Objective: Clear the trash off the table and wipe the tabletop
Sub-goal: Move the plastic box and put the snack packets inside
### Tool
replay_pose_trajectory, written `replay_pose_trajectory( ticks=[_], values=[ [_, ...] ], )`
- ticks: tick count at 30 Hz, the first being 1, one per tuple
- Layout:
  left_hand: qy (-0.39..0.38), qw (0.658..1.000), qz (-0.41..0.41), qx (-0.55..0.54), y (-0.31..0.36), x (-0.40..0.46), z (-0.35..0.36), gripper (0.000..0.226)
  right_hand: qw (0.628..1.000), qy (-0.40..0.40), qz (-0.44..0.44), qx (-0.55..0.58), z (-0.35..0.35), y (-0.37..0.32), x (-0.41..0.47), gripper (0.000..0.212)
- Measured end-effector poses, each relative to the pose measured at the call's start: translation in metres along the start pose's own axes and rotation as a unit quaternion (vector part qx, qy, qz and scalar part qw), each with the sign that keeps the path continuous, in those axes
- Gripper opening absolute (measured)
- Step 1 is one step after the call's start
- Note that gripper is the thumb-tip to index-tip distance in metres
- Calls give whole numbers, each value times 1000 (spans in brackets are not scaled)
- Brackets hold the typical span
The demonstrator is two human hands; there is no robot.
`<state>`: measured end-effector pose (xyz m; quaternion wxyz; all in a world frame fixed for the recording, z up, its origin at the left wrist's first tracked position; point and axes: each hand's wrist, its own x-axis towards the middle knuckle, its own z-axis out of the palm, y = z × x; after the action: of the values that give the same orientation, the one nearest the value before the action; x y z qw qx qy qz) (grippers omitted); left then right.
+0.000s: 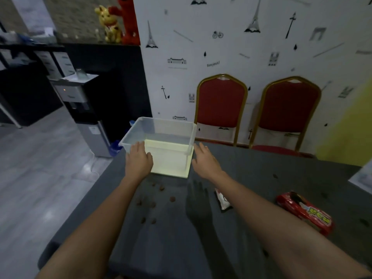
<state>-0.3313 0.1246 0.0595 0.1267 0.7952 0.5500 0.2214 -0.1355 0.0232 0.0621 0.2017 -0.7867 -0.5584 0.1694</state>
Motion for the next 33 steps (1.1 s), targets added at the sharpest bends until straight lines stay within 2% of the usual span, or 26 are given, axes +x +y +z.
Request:
replay_pose_trajectory(
  ticks=[3, 6, 8, 11, 13, 15, 20, 22, 23, 25, 27, 29, 33],
  values=[
    [13, 999, -29, 29, -27, 52, -8, 47, 986, -3, 66, 155, 2, -13, 36, 55],
    [-27, 992, -116, 38, -52, 101, -13, 52, 941, 2, 146, 305, 0, -26, 63, 44],
    [-79, 985, -152, 6, -60, 125, -15, 53, 903, 21, 187, 387, -1, -32, 79, 37],
    [-155, 970, -170, -80, -67, 146, -8, 49, 844, 67, 252, 468, -4, -35, 93, 29],
    [-147, 970, -164, -107, -74, 150, -1, 38, 828, 68, 287, 478, -2, -34, 96, 29],
    [-110, 975, -151, -118, -79, 147, 4, 29, 829, 62, 308, 463, -2, -32, 96, 28],
    [-47, 966, -134, -214, -73, 142, -21, 31, 835, 107, 295, 453, -22, -32, 94, 11],
    [-29, 949, -165, -268, -67, 141, -38, 37, 833, 125, 283, 458, -35, -28, 87, 20],
    [-29, 945, -174, -277, -63, 138, -46, 39, 845, 124, 272, 444, -41, -23, 82, 26],
    [-57, 957, -155, -239, -50, 124, -61, 39, 871, 113, 245, 410, -56, -9, 64, 35],
    [-89, 967, -111, -213, -35, 105, -71, 42, 880, 77, 219, 415, -70, 9, 41, 39],
    [-121, 959, -86, -240, -17, 77, -76, 44, 874, 14, 192, 446, -85, 27, 11, 40],
    [-193, 930, -103, -296, 14, 10, -71, 44, 848, -115, 180, 485, -103, 71, -52, 42]
  ],
)
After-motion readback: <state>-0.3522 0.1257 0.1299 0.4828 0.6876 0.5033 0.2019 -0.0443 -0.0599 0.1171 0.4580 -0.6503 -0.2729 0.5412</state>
